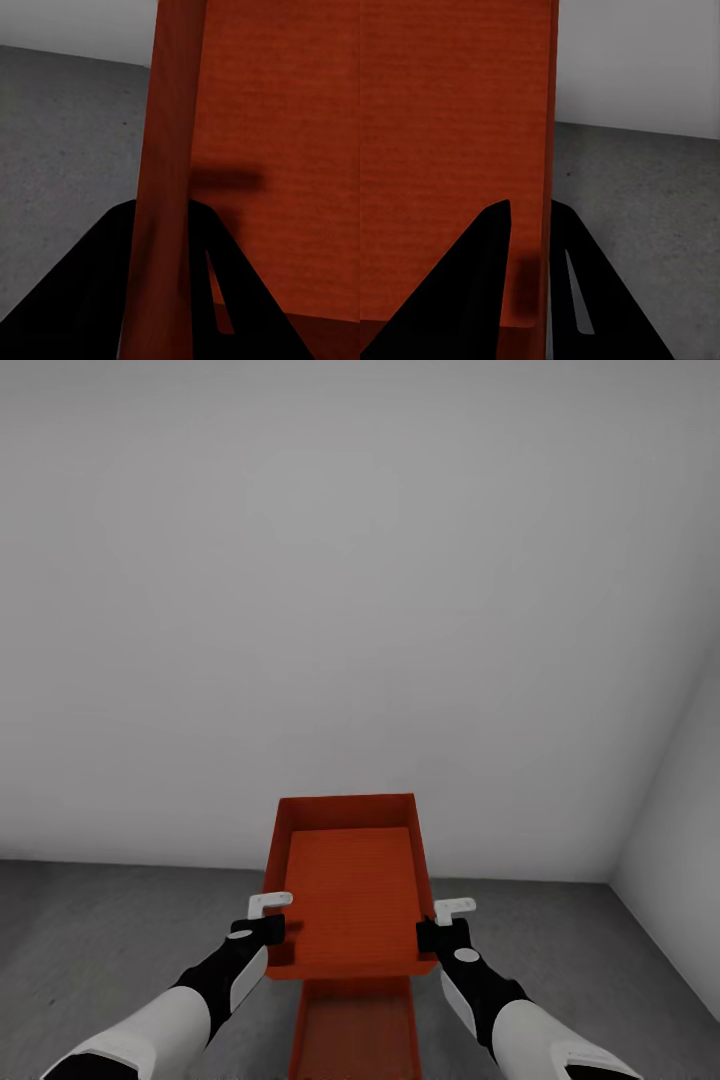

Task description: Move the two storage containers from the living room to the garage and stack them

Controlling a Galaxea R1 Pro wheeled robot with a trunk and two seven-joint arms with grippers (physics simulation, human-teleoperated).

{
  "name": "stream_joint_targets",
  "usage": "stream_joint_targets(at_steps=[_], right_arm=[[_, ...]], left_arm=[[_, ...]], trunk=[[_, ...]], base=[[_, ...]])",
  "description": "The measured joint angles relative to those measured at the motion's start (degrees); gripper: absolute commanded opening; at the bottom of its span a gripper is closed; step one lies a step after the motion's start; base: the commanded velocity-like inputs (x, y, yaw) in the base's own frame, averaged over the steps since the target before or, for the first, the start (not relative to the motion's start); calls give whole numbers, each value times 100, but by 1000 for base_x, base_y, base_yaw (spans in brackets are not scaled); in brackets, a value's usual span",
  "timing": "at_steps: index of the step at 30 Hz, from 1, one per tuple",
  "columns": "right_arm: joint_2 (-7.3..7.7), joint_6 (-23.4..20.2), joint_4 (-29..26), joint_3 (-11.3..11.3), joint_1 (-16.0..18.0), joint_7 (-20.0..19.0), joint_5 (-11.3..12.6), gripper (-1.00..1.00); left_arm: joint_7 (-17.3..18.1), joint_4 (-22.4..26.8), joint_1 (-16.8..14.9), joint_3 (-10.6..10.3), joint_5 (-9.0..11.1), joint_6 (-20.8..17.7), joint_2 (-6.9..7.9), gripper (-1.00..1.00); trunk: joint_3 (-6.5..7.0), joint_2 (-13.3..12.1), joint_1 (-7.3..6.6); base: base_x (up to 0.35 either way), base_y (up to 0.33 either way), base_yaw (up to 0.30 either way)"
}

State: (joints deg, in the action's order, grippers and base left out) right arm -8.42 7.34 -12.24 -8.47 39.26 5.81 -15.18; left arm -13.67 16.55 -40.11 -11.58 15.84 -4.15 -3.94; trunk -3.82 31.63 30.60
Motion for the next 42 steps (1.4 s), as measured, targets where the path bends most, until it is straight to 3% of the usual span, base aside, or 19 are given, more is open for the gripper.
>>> stream_joint_targets(at_steps=[42], right_arm=[[-47, 3, 3, -16, 0, 39, -3, -100]], left_arm=[[42, 25, 0, -57, 59, -32, 58, -100]], trunk=[[-383, 1, 0]], base=[[0, 0, 0]])
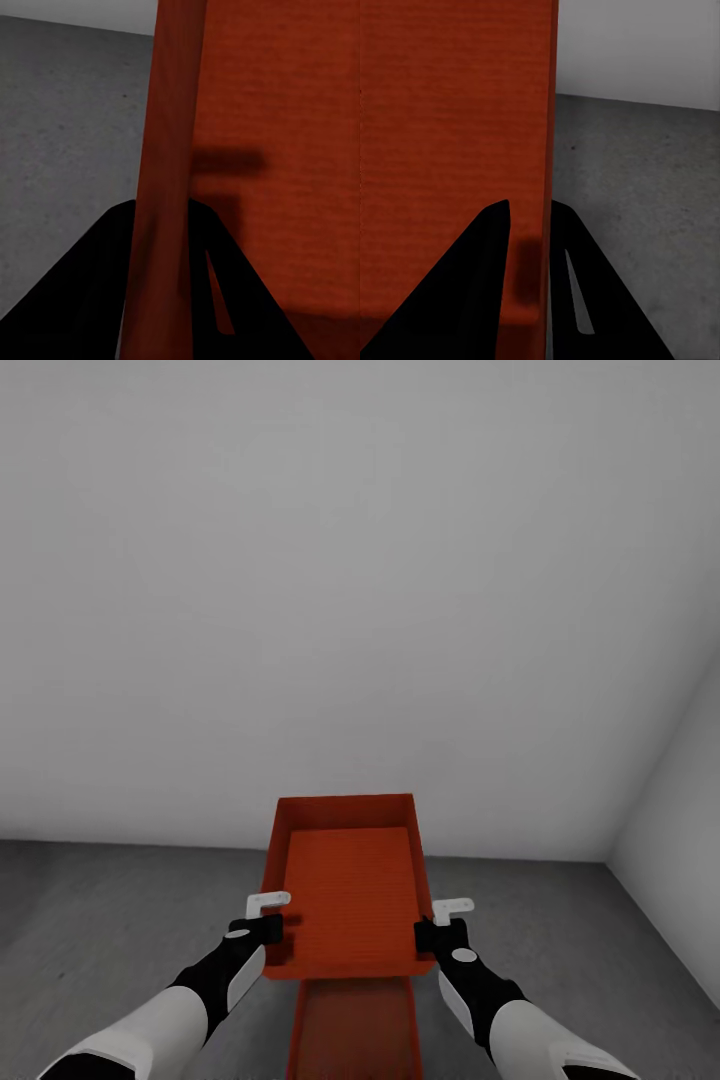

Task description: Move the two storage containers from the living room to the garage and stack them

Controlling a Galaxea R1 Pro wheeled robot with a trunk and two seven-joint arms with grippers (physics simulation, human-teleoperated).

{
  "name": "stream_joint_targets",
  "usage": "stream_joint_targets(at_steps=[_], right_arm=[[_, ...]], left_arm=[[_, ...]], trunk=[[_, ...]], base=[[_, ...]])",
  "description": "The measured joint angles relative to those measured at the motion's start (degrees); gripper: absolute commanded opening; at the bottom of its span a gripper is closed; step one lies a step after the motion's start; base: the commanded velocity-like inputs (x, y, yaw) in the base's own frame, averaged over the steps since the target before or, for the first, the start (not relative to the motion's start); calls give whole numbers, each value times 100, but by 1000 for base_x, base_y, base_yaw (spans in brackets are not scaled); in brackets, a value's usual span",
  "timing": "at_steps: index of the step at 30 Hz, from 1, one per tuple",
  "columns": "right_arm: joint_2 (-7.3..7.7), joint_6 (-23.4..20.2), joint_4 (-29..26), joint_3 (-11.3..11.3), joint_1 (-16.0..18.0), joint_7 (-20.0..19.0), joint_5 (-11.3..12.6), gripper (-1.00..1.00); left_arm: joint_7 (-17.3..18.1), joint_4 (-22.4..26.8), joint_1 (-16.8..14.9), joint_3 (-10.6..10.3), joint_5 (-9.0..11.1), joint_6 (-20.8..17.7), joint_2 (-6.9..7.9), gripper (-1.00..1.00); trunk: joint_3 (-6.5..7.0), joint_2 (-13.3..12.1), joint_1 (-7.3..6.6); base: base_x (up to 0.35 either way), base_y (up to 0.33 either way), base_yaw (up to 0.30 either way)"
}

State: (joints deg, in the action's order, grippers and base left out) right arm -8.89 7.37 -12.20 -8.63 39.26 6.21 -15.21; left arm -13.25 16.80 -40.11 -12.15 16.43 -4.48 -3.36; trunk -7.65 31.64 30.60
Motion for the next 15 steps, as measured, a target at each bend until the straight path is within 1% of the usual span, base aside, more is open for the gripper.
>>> stream_joint_targets(at_steps=[15], right_arm=[[9, 0, 0, -6, 0, -17, 3, -100]], left_arm=[[-25, 9, 0, -13, 9, -8, -8, -100]], trunk=[[-137, 0, 0]], base=[[0, 0, 0]])
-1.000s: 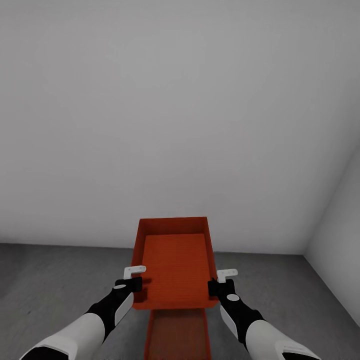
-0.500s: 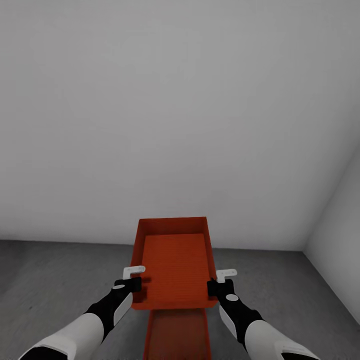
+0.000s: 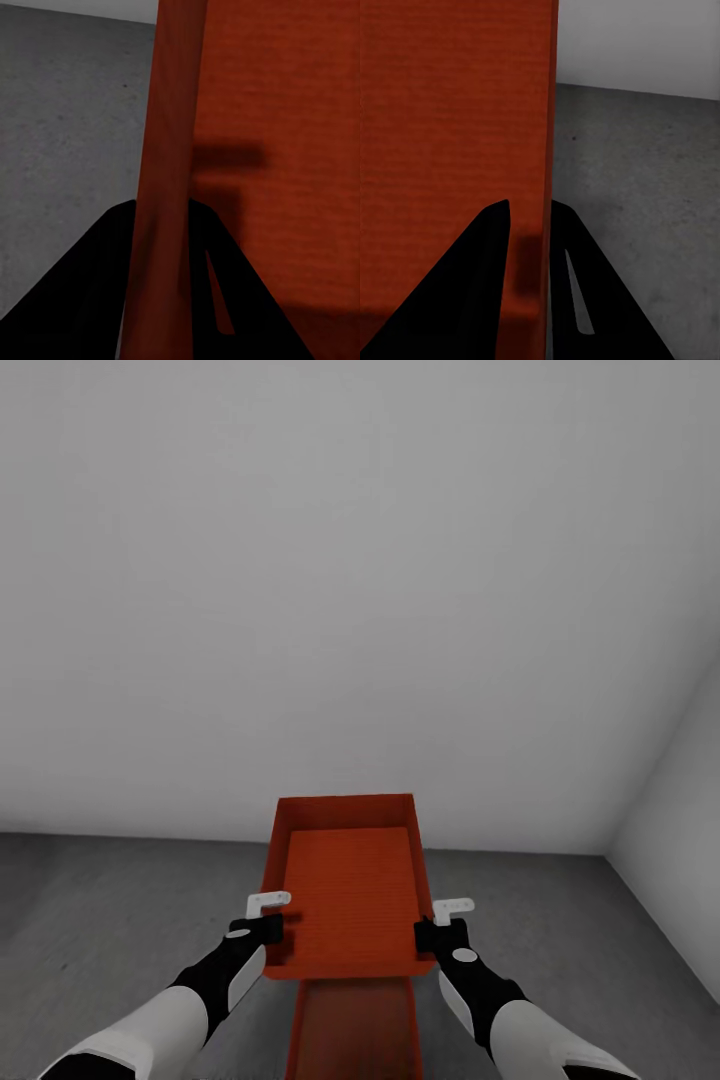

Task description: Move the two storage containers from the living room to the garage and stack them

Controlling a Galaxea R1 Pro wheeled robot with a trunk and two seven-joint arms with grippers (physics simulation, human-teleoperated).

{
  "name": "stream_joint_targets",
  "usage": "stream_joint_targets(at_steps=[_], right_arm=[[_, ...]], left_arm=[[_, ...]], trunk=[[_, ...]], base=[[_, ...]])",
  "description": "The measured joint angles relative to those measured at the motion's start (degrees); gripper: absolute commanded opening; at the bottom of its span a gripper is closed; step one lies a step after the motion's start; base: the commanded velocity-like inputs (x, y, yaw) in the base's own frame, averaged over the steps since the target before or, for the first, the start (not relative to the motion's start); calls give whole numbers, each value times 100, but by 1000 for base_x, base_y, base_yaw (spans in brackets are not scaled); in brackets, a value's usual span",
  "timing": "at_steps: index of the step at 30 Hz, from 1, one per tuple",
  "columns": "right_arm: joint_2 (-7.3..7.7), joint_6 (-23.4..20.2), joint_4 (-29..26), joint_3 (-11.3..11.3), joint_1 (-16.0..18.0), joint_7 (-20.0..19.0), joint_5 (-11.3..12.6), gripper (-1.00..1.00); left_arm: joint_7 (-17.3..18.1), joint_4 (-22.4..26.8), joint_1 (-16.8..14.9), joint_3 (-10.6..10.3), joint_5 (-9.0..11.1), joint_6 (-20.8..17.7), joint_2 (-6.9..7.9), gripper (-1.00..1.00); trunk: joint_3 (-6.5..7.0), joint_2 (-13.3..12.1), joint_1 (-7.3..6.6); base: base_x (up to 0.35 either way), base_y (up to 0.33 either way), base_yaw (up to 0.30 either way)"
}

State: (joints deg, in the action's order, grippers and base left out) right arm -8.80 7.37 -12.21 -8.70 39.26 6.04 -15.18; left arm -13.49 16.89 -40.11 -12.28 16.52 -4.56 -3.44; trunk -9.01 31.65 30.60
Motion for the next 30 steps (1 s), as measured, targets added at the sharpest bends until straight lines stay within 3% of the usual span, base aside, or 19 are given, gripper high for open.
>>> stream_joint_targets(at_steps=[17, 30], right_arm=[[-1, 1, 0, 4, 0, 4, 1, -100], [5, 8, 0, 12, 0, 0, 0, -100]], left_arm=[[5, -6, -1, 5, -2, 7, 0, -100], [6, -22, -1, 10, -2, 32, -6, -100]], trunk=[[-155, 1, 1], [-273, 1, 1]], base=[[-5, 0, 0], [-146, 0, 0]])
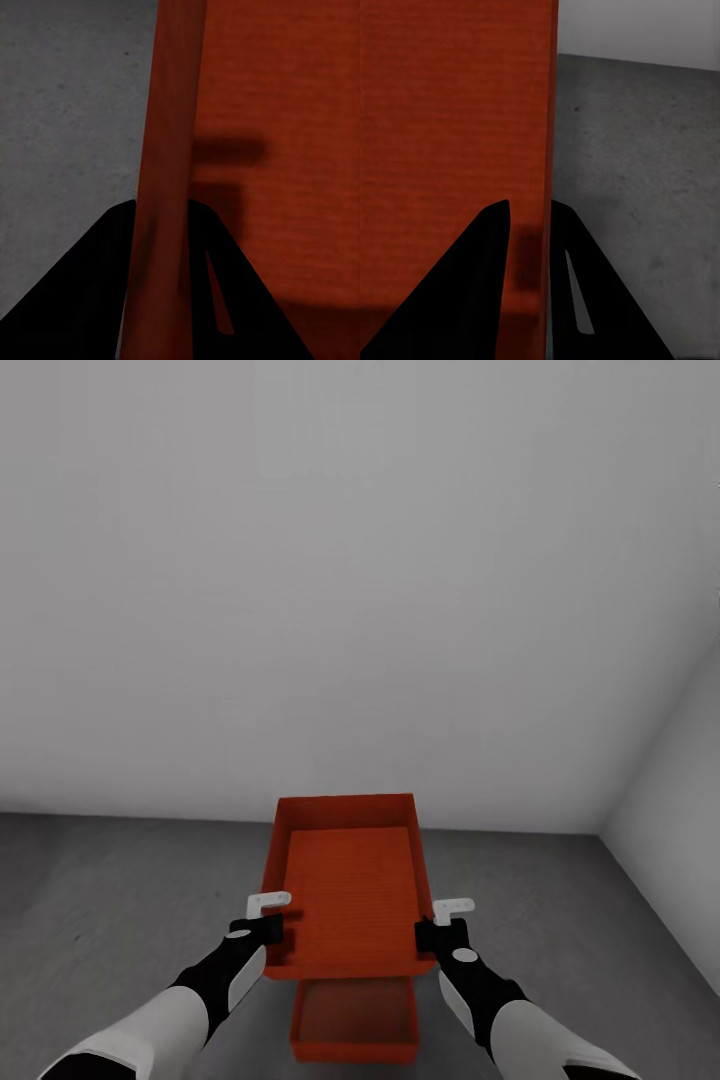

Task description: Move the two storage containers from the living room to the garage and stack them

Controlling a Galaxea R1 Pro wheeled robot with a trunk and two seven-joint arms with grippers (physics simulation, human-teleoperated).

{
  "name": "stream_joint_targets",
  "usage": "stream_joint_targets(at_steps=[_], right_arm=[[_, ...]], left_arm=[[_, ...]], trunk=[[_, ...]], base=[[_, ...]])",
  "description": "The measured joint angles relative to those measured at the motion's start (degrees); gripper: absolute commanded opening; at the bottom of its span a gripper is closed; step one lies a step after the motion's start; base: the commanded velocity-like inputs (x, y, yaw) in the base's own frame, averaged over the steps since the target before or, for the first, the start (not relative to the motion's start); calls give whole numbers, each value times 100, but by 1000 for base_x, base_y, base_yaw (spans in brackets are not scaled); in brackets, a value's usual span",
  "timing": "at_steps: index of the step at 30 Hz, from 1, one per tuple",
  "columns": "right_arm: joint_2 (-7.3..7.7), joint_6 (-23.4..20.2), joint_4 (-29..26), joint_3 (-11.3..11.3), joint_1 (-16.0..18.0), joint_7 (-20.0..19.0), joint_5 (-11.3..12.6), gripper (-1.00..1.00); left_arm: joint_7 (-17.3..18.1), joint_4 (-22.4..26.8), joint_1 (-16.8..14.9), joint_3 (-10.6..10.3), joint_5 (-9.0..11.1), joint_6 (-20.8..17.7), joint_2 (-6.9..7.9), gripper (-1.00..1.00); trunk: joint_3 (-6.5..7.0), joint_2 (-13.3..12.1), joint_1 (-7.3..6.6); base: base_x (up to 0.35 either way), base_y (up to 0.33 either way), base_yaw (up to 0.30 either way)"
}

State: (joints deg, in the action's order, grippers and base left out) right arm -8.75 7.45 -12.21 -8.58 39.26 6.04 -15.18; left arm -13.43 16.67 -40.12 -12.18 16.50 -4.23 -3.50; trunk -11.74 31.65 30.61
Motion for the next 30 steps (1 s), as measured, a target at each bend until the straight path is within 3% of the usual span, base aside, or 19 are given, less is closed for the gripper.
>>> stream_joint_targets(at_steps=[30], right_arm=[[3, -8, 0, -7, 0, -9, 0, -100]], left_arm=[[-12, 5, 0, -3, 2, -14, -3, -100]], trunk=[[-273, 1, 0]], base=[[-2, 0, 0]])
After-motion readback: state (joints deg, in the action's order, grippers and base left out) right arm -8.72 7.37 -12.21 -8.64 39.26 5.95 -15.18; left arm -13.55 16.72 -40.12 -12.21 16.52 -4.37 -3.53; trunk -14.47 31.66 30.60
